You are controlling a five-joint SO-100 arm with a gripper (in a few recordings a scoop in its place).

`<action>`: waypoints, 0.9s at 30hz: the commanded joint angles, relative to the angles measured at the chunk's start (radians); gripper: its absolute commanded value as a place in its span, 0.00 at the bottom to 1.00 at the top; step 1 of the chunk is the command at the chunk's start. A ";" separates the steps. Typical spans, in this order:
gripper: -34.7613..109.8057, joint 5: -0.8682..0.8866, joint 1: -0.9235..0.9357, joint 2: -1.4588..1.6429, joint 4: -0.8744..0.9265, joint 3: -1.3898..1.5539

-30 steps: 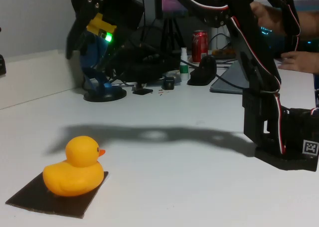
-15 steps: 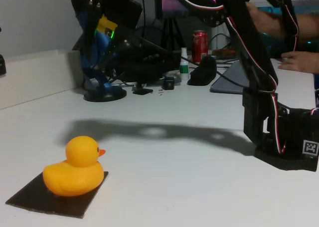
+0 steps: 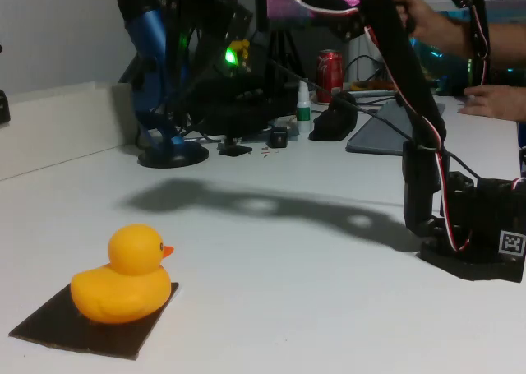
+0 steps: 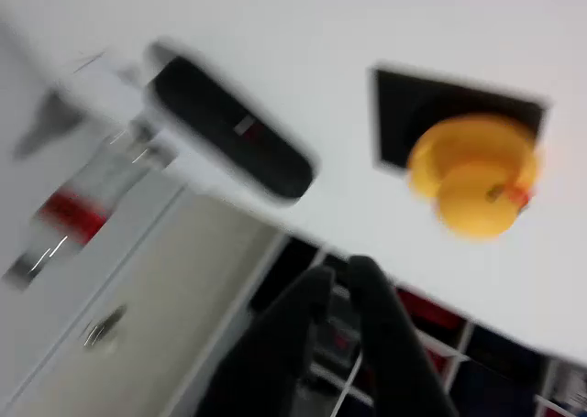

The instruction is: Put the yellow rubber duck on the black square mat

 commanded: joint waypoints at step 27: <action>0.25 -0.021 0.279 0.971 0.060 0.072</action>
